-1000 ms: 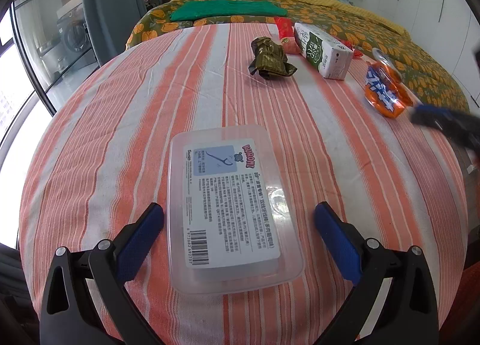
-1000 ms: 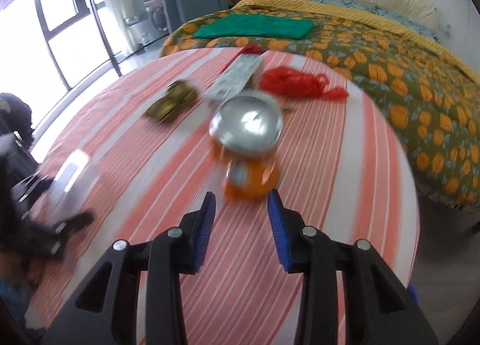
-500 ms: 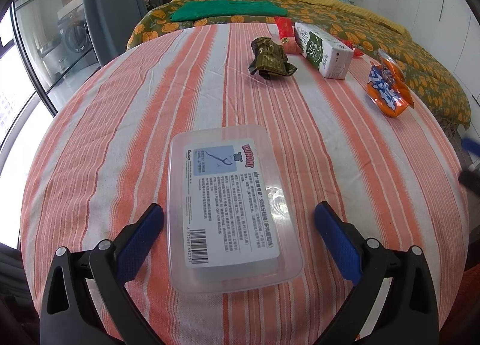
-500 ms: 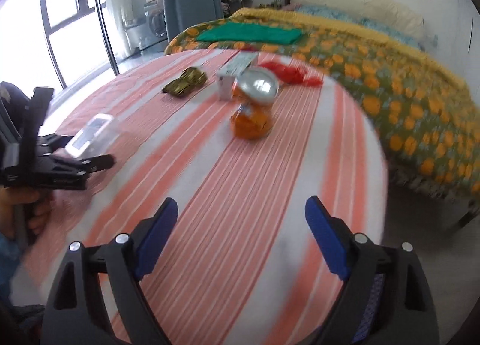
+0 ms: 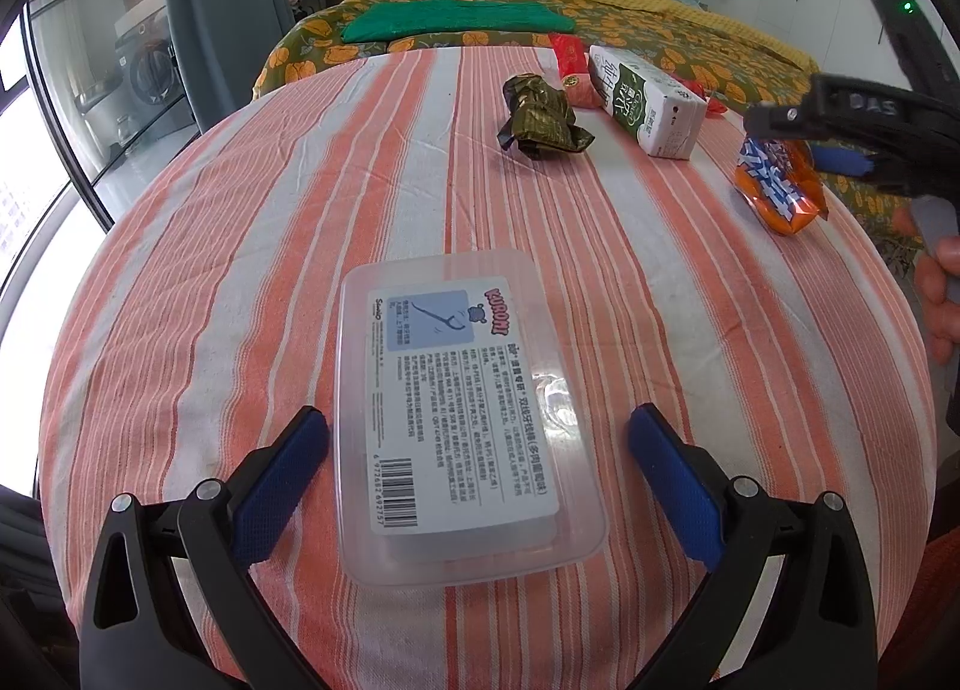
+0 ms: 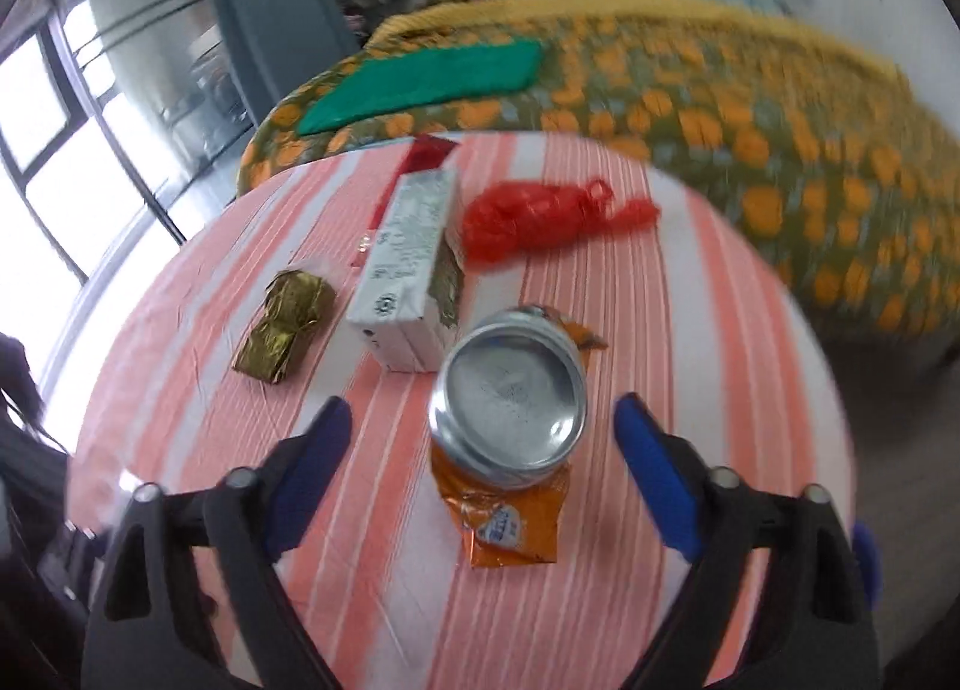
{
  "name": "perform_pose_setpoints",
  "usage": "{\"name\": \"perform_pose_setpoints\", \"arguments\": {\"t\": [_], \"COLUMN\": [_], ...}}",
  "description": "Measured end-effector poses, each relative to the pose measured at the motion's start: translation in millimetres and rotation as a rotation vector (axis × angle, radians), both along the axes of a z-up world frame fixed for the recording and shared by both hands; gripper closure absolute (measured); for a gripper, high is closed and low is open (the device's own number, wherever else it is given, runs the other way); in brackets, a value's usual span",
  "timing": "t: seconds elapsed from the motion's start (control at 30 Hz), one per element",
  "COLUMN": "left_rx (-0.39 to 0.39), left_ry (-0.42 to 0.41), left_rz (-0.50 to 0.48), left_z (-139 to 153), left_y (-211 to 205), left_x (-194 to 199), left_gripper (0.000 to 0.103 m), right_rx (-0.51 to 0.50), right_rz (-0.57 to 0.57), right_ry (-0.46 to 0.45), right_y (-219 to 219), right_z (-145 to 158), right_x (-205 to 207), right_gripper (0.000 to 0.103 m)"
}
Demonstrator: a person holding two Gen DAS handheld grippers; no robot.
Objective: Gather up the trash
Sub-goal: 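Grasp the crushed orange can with the right tool while the left tool holds the plastic box, then carry the plastic box and orange can over the blue wastebasket and open both tools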
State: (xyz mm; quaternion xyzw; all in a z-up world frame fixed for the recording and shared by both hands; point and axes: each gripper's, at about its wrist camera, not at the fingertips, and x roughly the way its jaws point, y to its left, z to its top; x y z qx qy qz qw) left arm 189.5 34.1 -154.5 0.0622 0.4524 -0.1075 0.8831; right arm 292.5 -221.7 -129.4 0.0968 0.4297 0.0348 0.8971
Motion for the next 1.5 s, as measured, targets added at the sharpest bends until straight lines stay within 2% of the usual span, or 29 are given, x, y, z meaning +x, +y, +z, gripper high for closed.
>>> {"name": "perform_pose_setpoints", "arguments": {"t": [0.03,0.2,0.27,0.3,0.33,0.37,0.5,0.73,0.87,1.13,1.5], "left_rx": [0.000,-0.002,-0.003,0.000,-0.001,-0.003,0.001,-0.146,-0.194,-0.223,-0.302], "left_ry": [0.000,0.003,-0.007,-0.018,-0.026,-0.032,-0.046,-0.039,-0.044,-0.038,0.028], "left_rz": [0.000,-0.011,-0.030,-0.045,-0.059,-0.070,-0.082,-0.117,-0.159,-0.288,-0.441], "left_z": [0,0,2,3,5,7,8,26,42,63,64], "left_y": [0,0,-1,-3,-5,-7,-11,-23,-45,-116,-219], "left_x": [0,1,-1,-3,-5,-7,-15,-42,-54,-73,-89], "left_gripper": [0.005,0.005,0.012,0.020,0.033,0.038,0.039,0.040,0.040,0.040,0.040], "right_rx": [0.014,0.038,0.039,0.041,0.045,0.053,0.101,0.182,0.194,0.201,0.171], "right_rz": [-0.004,0.037,0.067,0.080,0.093,0.107,0.129,0.153,0.169,0.139,-0.029], "right_ry": [0.017,-0.008,-0.025,-0.030,-0.033,-0.037,-0.039,-0.055,-0.073,-0.121,-0.109], "right_y": [-4,-8,-7,-7,-7,-8,-17,-30,-37,-77,-185], "right_z": [-2,5,8,10,10,10,10,17,25,37,23], "right_x": [2,-18,-34,-42,-49,-58,-88,-124,-140,-174,-211], "right_gripper": [0.053,0.054,0.054,0.054,0.054,0.054,0.054,0.053,0.053,0.053,0.053]}}
